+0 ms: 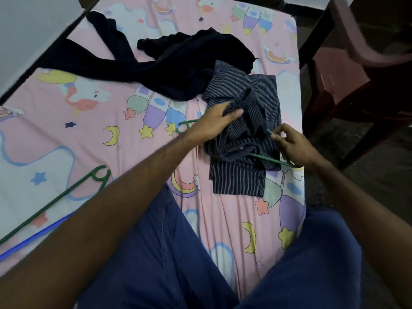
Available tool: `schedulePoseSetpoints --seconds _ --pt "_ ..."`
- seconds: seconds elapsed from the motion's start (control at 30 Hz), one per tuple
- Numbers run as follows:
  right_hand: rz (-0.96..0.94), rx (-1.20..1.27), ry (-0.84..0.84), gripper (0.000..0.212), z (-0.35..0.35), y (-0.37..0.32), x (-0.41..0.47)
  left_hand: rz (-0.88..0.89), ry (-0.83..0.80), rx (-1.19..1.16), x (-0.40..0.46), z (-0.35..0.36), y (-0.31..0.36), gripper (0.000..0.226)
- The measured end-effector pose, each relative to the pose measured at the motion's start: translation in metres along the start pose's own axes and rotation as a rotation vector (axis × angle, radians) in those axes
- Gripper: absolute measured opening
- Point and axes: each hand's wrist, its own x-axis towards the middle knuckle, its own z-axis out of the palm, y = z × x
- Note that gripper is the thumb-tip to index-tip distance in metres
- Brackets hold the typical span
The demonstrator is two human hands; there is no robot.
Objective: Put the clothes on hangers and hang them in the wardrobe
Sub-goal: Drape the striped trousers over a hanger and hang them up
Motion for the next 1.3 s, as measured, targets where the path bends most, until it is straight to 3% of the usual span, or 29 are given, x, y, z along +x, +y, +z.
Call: schedulePoseSetpoints --seconds 0.13,0.33,0.47,0.6,0.7,0.77,0.83,0.9,0.97,1.07,1.17,1.3 --pt "0.031 0.035 -0.039 0.011 0.022 -0.004 -0.021 0.060 -0.134 0.105 0.001 -0.006 -0.007 0.035" --pt "0.022 0.007 0.017 0.017 0.031 -0.016 -0.030 0.395 -0.016 0.506 -0.001 -0.013 0.005 0.031" --pt "0.009 -0.080 0.034 0.015 0.039 -0.009 -0.043 0.530 -0.173 0.715 -0.025 0.000 -0.008 0.037" --pt "-0.027 -0.172 0.025 0.018 0.054 0.005 -0.067 0.446 -0.244 0.808 -0.048 0.022 -0.036 0.041" --pt "-0.052 -0.407 0.078 0.027 0.060 0.010 -0.080 0.385 -0.178 0.875 -0.056 0.034 -0.039 0.034" --pt "-0.051 -0.529 0.105 0.030 0.064 0.009 -0.086 0.357 -0.229 0.931 -0.055 0.041 -0.042 0.032" --pt "-0.044 -0.581 0.118 0.030 0.068 0.007 -0.090 0.348 -0.280 1.004 -0.055 0.048 -0.044 0.036" --pt "-0.038 -0.589 0.123 0.029 0.071 0.007 -0.091 0.345 -0.285 1.079 -0.058 0.054 -0.044 0.055" --pt "-0.031 -0.577 0.133 0.029 0.071 0.008 -0.091 0.366 -0.285 1.147 -0.056 0.059 -0.042 0.048" --pt "-0.024 -0.490 0.157 0.027 0.066 0.009 -0.090 0.346 -0.208 1.069 -0.048 0.056 -0.029 0.012" --pt "-0.002 -0.372 0.195 0.023 0.060 0.013 -0.085 0.202 -0.020 0.791 -0.037 0.044 -0.015 0.014" --pt "-0.005 -0.328 0.249 0.022 0.038 0.019 -0.065 0.133 -0.034 0.604 -0.028 0.025 0.001 0.016"
